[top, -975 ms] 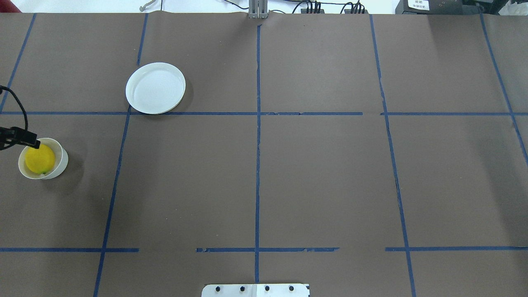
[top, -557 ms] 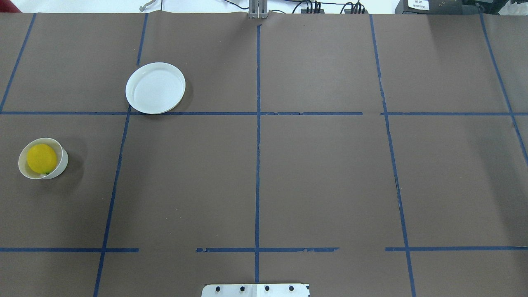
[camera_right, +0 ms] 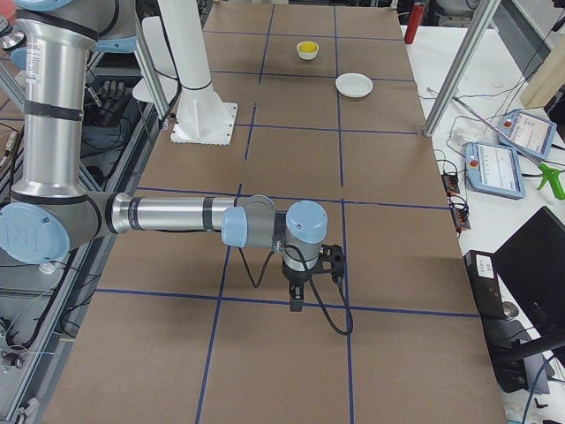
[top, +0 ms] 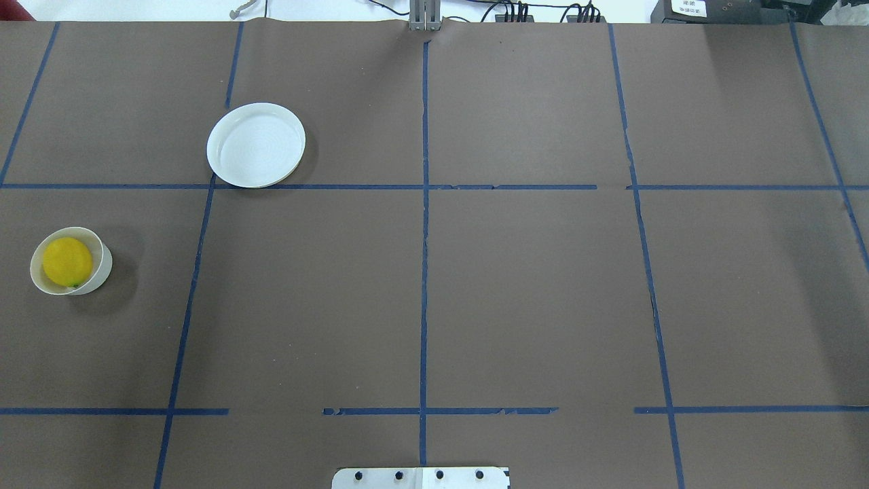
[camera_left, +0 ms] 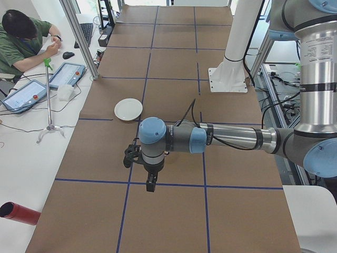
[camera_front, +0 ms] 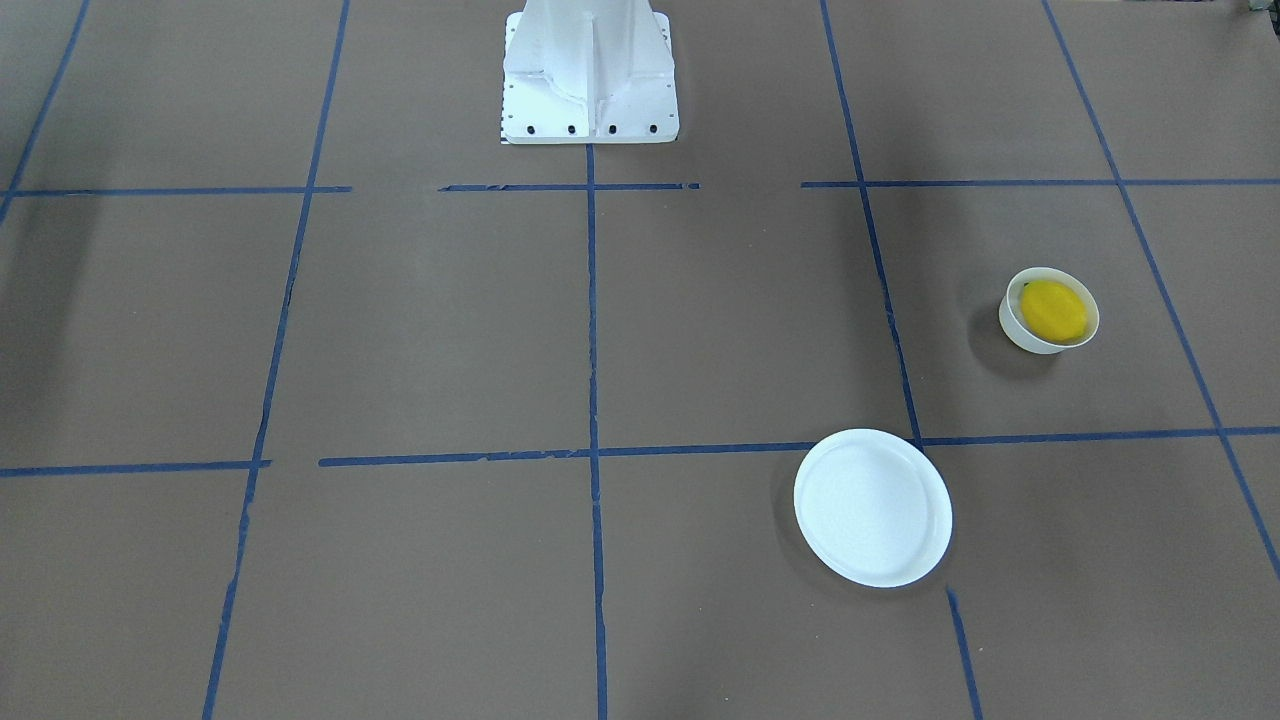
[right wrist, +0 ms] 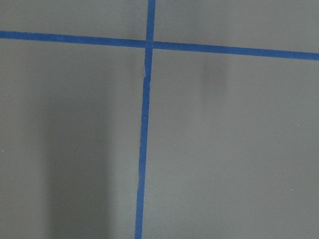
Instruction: Move lemon from plate to bowl
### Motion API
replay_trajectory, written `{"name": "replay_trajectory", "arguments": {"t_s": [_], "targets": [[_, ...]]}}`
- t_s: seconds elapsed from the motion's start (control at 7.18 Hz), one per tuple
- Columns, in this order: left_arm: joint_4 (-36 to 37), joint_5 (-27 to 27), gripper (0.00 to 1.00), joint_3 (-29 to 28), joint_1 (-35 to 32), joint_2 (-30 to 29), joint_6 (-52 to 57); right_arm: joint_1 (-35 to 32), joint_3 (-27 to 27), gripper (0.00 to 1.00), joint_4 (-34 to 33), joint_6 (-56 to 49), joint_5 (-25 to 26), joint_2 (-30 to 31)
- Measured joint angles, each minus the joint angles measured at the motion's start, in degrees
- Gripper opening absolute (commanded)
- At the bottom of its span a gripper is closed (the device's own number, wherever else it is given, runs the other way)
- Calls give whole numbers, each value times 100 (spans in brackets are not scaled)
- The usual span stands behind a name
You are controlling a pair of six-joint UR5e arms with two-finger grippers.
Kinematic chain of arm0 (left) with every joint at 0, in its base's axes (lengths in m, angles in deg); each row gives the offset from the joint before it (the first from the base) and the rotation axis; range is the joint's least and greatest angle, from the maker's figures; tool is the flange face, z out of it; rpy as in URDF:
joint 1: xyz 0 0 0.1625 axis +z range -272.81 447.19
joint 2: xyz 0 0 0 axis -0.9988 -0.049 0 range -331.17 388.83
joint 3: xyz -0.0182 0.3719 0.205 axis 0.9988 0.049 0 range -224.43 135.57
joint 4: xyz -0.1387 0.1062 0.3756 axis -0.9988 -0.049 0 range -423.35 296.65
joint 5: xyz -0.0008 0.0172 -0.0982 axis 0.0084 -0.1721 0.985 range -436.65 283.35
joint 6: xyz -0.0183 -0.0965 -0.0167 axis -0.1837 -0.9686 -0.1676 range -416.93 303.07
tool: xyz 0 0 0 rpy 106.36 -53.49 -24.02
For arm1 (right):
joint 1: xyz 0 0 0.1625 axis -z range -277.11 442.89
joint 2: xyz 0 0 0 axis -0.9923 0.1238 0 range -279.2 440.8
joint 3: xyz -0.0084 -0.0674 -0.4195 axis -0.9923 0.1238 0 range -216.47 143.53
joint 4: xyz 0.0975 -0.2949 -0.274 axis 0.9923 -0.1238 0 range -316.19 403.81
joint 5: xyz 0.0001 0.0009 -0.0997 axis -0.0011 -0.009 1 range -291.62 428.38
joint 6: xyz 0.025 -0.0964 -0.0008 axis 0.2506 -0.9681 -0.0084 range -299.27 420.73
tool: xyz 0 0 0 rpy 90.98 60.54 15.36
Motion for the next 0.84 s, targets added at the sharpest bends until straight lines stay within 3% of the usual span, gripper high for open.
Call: {"name": "replay_trajectory", "arguments": {"t_s": [0.84], "targets": [[7,249,100,46,-56,82,54,0,0,100,0,0,0,0]]}}
